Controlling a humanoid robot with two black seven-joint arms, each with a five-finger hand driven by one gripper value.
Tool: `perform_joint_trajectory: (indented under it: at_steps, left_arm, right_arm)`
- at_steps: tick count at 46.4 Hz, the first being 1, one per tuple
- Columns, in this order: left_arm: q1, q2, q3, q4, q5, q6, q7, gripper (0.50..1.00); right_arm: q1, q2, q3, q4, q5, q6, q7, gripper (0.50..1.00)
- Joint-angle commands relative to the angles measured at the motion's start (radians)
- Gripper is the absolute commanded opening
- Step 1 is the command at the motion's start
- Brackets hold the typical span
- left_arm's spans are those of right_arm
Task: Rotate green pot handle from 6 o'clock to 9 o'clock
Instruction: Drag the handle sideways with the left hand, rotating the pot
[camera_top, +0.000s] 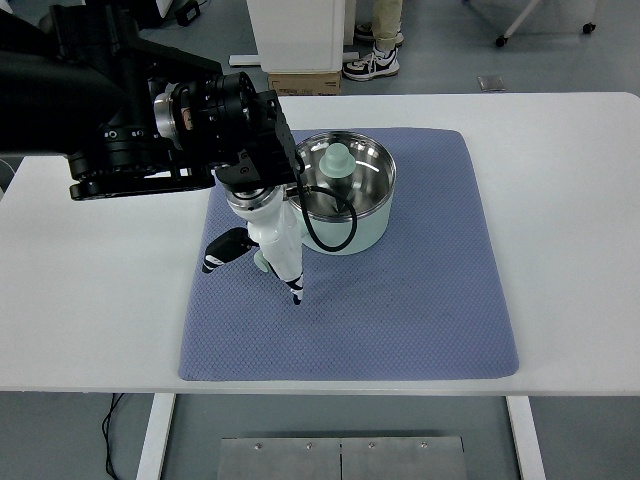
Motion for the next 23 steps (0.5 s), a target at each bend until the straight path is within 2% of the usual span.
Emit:
perform_joint_trajectory:
  at_steps: [1, 23]
  left_arm:
    - [-0.002, 0.003, 0.014, -0.006, 0.007, 0.005, 0.000, 1.000]
    - [-0.023, 0.003, 0.135, 0.002, 0.009, 0.089, 0.000, 1.000]
  right_arm:
    - [0.000, 0.000, -0.001, 0.000, 0.000, 0.000, 0.000, 1.000]
    - [0.000, 0.000, -0.001, 0.000, 0.000, 0.000, 0.000, 1.000]
